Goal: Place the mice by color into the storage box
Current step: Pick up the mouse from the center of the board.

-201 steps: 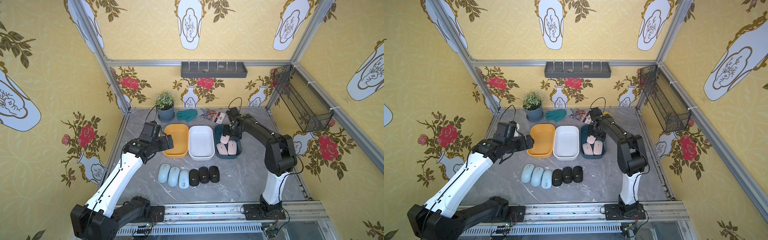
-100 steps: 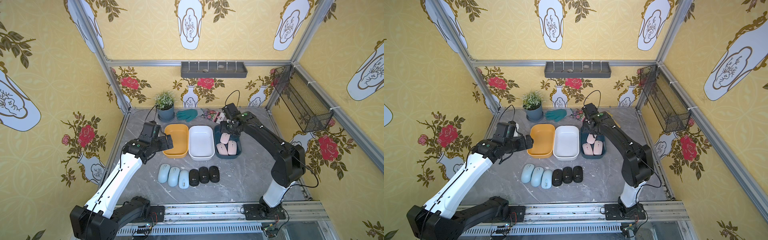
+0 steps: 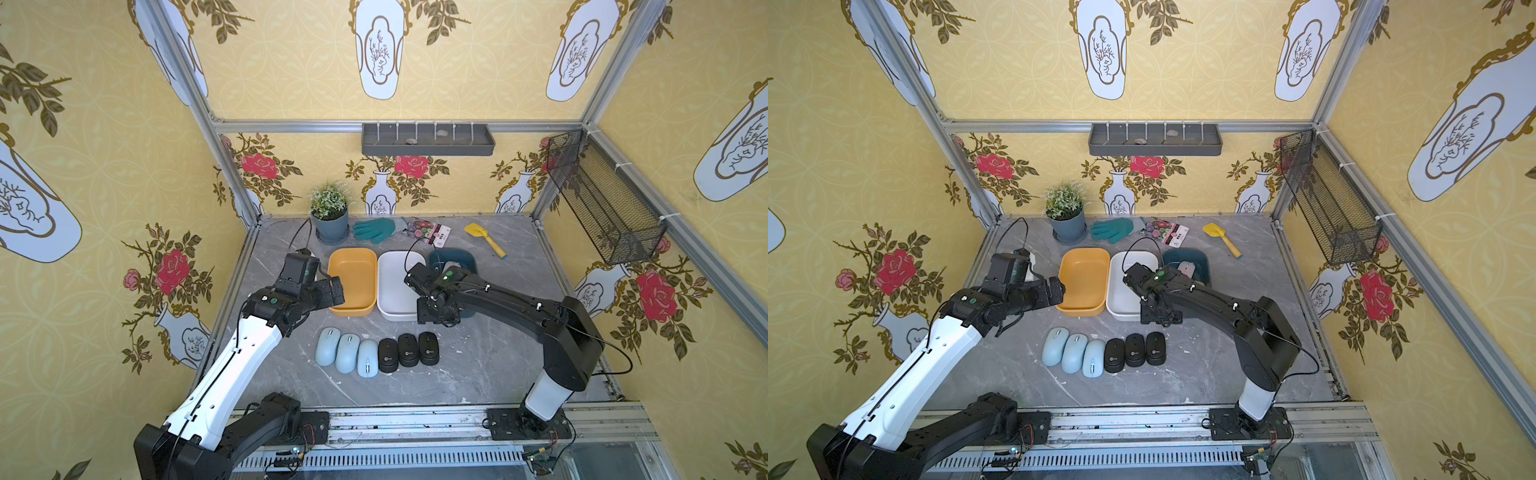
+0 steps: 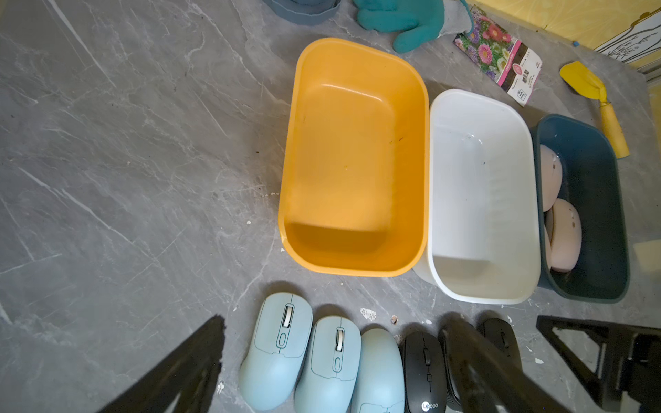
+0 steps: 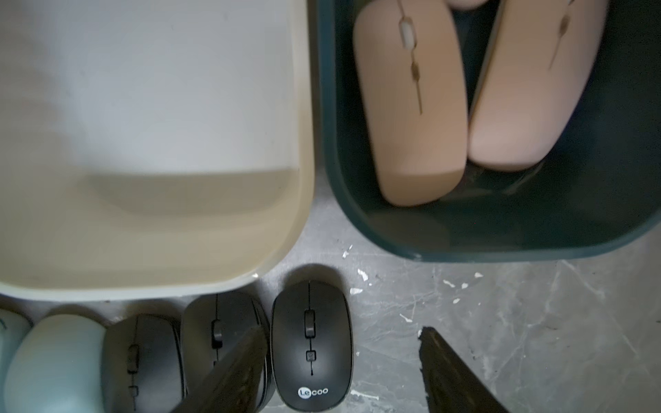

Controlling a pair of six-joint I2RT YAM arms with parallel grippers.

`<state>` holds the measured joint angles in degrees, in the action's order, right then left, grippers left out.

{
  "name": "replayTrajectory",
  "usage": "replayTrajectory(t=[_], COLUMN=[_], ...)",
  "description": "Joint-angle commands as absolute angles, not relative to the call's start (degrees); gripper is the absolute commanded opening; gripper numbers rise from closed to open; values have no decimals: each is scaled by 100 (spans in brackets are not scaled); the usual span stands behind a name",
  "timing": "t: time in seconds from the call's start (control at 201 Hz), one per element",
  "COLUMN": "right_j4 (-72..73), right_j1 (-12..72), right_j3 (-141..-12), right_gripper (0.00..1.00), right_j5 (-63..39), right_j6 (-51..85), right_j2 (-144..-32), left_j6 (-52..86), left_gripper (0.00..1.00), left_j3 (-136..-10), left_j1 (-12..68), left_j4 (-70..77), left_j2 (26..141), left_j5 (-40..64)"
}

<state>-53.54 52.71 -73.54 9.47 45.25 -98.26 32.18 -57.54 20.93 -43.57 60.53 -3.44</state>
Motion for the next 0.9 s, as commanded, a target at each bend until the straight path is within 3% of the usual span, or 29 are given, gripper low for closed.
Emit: replayTrajectory(t=[0.0, 0.891], right_j4=[-5195, -4351], right_j1=[5381, 5634], right_j3=[-7191, -6210], right_gripper=[70, 67], right_j5=[626, 103], right_j6=[5008, 5304], right_j2=[-9866, -10180], left_j6=[3298, 3348], left_gripper=[98, 98], left_j3=[-5645, -5686], left_j1=[2097, 2107], left_j4=[-4276, -4337], left_j2=[5996, 6082], left_j5=[-407, -316])
